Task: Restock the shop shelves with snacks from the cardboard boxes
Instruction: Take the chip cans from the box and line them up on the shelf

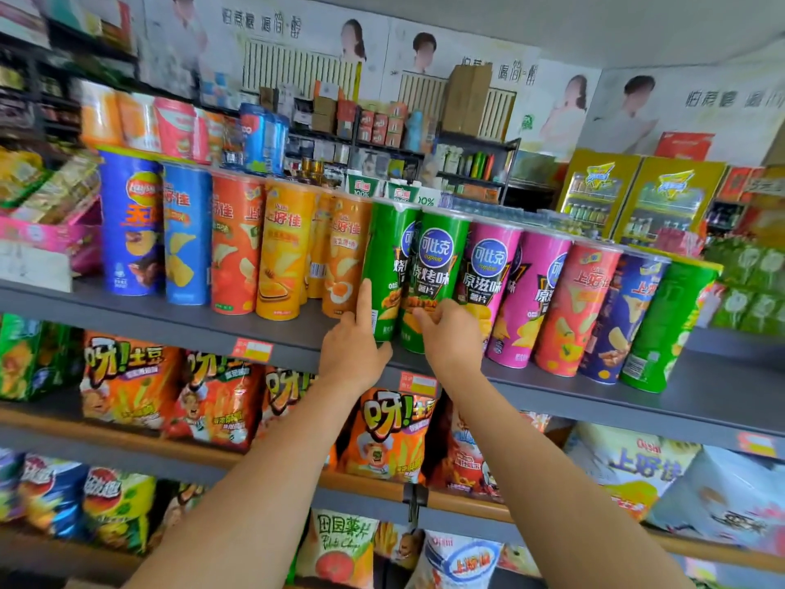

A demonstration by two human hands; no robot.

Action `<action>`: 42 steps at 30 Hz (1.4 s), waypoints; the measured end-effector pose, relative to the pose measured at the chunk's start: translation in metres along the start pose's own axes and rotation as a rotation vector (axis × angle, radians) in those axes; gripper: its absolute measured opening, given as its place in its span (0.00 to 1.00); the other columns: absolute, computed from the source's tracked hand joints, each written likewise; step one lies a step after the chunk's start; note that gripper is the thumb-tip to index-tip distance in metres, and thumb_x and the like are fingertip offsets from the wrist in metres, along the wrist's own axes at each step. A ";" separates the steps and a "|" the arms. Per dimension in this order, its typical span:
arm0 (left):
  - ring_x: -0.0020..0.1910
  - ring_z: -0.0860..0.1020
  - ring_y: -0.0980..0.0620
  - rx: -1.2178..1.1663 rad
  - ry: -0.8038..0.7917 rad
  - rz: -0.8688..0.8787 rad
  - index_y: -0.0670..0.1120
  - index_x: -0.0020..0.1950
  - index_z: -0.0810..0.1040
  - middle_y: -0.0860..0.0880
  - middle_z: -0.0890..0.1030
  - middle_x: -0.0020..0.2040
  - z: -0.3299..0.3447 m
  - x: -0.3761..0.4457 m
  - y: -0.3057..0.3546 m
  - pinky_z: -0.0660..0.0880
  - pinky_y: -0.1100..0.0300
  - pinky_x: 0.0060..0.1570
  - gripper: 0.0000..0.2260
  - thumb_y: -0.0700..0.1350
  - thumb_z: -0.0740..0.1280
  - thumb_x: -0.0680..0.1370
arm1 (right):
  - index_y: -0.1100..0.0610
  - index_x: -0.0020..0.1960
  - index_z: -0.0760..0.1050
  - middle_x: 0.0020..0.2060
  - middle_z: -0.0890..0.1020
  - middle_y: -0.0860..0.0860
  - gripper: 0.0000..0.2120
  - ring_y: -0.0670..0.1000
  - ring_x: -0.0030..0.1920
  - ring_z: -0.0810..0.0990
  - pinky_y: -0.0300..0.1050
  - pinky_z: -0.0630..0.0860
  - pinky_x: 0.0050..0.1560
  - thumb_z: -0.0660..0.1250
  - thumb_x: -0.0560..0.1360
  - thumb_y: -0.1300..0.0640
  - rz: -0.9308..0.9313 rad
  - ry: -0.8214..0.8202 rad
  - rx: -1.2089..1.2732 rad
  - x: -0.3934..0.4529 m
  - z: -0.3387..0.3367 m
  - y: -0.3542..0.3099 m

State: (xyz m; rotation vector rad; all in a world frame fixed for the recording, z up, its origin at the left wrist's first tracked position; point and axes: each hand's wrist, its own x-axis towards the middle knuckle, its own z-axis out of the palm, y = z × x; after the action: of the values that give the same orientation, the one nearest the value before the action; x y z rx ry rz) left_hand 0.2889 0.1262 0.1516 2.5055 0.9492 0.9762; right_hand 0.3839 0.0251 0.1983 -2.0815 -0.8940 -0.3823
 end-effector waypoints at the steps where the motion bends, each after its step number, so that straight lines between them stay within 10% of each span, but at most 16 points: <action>1: 0.59 0.76 0.40 0.004 -0.001 -0.004 0.52 0.80 0.34 0.40 0.72 0.69 0.000 0.000 0.000 0.73 0.49 0.55 0.47 0.53 0.69 0.78 | 0.60 0.42 0.70 0.37 0.76 0.56 0.17 0.57 0.37 0.74 0.46 0.63 0.33 0.66 0.80 0.47 -0.004 -0.008 -0.022 0.001 0.000 0.000; 13: 0.64 0.73 0.39 -0.069 -0.028 -0.006 0.50 0.82 0.38 0.40 0.69 0.72 -0.005 -0.002 0.004 0.71 0.47 0.58 0.45 0.50 0.70 0.78 | 0.60 0.38 0.74 0.30 0.77 0.50 0.11 0.48 0.31 0.74 0.46 0.70 0.33 0.66 0.78 0.58 -0.151 -0.014 0.175 -0.033 -0.004 -0.005; 19: 0.54 0.74 0.46 -0.262 0.446 0.130 0.42 0.65 0.74 0.45 0.77 0.54 -0.004 -0.091 -0.028 0.72 0.52 0.51 0.18 0.38 0.67 0.76 | 0.54 0.34 0.70 0.24 0.72 0.43 0.16 0.43 0.28 0.70 0.35 0.64 0.33 0.66 0.80 0.59 -0.160 -0.228 0.436 -0.129 0.003 0.016; 25: 0.50 0.80 0.45 -0.170 -0.194 -0.389 0.49 0.54 0.79 0.48 0.80 0.52 0.076 -0.242 -0.145 0.76 0.51 0.46 0.05 0.45 0.66 0.79 | 0.67 0.38 0.73 0.30 0.76 0.61 0.17 0.52 0.29 0.75 0.52 0.74 0.38 0.63 0.81 0.56 0.115 -0.689 0.274 -0.220 0.100 0.086; 30: 0.58 0.75 0.37 0.090 -0.334 -0.666 0.44 0.60 0.79 0.40 0.77 0.56 0.119 -0.384 -0.228 0.73 0.44 0.55 0.16 0.46 0.69 0.73 | 0.64 0.38 0.76 0.29 0.78 0.58 0.14 0.56 0.30 0.78 0.63 0.80 0.40 0.63 0.79 0.57 0.406 -1.065 0.085 -0.341 0.193 0.162; 36: 0.61 0.75 0.34 0.099 -0.610 -0.949 0.41 0.71 0.70 0.36 0.77 0.61 0.135 -0.499 -0.267 0.71 0.44 0.58 0.25 0.54 0.66 0.79 | 0.58 0.58 0.77 0.60 0.80 0.63 0.09 0.60 0.62 0.77 0.54 0.68 0.68 0.61 0.81 0.59 0.369 -1.568 -0.142 -0.473 0.254 0.207; 42: 0.50 0.77 0.35 0.044 -0.533 -0.912 0.48 0.45 0.68 0.42 0.78 0.46 0.137 -0.509 -0.271 0.70 0.50 0.46 0.12 0.55 0.62 0.81 | 0.60 0.71 0.64 0.70 0.67 0.60 0.36 0.63 0.70 0.66 0.56 0.67 0.68 0.73 0.72 0.44 0.328 -1.416 -0.434 -0.534 0.294 0.241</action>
State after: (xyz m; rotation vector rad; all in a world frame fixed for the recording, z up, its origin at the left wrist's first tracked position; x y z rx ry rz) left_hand -0.0272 -0.0185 -0.3283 1.8148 1.6499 0.0042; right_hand 0.1688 -0.0901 -0.4101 -2.7345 -1.2106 1.3538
